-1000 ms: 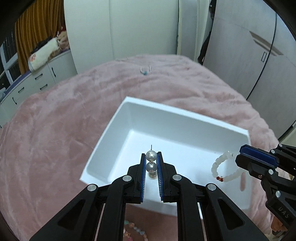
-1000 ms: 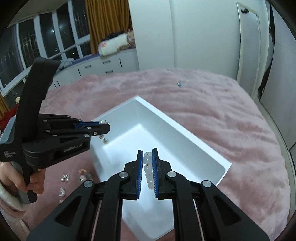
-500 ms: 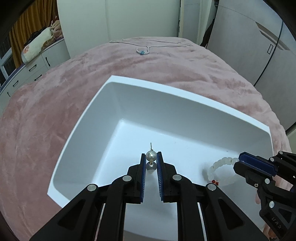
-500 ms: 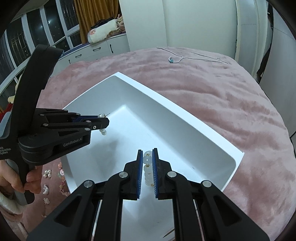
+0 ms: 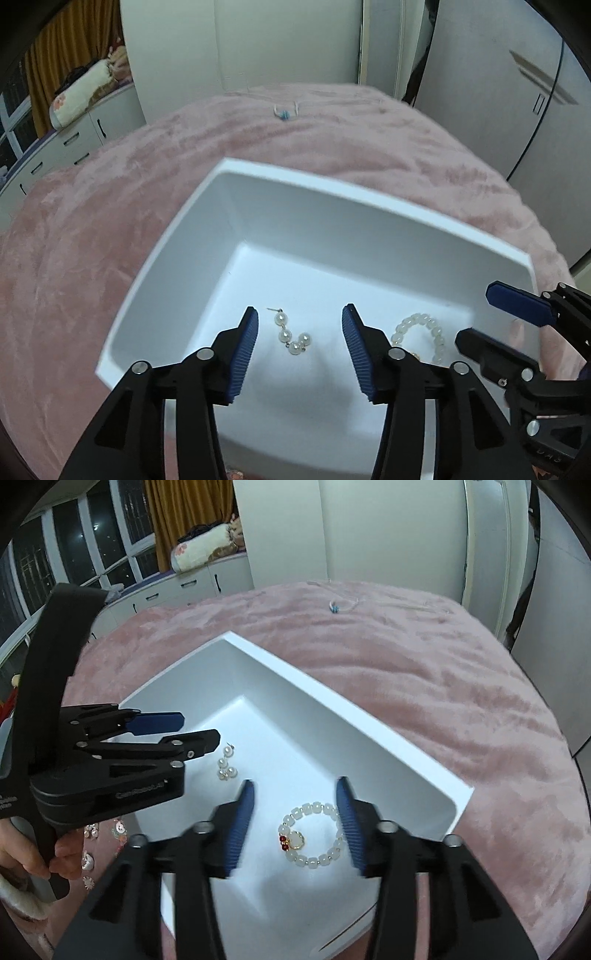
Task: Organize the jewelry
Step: 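Open both tools to drop the earring and bracelet into the box, then move both open tools from the box back toward the remaining jewelry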
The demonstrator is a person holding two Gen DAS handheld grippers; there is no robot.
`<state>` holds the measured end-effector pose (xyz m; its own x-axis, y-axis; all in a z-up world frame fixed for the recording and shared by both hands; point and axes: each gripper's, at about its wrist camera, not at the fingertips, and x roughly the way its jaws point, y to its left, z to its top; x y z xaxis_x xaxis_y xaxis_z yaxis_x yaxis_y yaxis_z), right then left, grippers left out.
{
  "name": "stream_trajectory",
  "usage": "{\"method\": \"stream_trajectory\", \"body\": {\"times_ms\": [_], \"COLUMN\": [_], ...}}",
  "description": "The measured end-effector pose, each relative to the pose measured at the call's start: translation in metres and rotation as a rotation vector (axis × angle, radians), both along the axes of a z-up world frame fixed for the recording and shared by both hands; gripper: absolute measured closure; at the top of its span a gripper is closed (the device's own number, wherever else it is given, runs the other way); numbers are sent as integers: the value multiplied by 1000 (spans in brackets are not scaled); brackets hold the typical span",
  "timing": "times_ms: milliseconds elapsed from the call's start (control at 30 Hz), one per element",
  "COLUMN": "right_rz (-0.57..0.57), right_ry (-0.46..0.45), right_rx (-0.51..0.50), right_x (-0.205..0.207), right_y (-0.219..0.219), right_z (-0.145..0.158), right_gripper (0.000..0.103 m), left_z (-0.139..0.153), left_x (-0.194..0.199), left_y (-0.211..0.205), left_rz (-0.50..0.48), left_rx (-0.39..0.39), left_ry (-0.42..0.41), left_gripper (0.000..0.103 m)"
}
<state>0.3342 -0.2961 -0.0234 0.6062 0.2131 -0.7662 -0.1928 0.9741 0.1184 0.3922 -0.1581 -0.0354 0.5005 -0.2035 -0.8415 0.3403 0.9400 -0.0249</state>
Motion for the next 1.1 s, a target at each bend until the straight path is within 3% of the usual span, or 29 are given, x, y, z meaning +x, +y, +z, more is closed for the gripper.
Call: {"method": "stream_trajectory", "body": {"times_ms": [133, 233, 333, 433, 500, 600, 833, 1100], "right_rz": [31, 61, 98, 137, 166, 213, 303, 411], "right_ry": [-43, -91, -136, -171, -199, -217, -230, -193], "right_rx": [1, 1, -6, -3, 2, 0, -30, -73], "right_x": [-12, -25, -39, -52, -64, -79, -102, -125], "right_y": [7, 16, 29, 42, 54, 71, 110, 140], "right_z": [19, 37, 54, 68, 77, 84, 81, 56], "right_gripper": [52, 39, 32, 24, 18, 16, 13, 13], "left_z": [25, 49, 68, 85, 95, 105, 113, 84], "left_x": [-18, -40, -62, -85, -103, -126, -175, -220], "left_y": [15, 30, 47, 68, 84, 101, 144, 182], "left_rz": [15, 16, 16, 25, 42, 64, 140, 201], "left_rx": [-41, -45, -45, -41, -34, -21, -7, -31], "left_ry": [-55, -125, -171, -201, -224, -258, -288, -233], "left_gripper": [48, 33, 25, 21, 13, 11, 9, 9]}}
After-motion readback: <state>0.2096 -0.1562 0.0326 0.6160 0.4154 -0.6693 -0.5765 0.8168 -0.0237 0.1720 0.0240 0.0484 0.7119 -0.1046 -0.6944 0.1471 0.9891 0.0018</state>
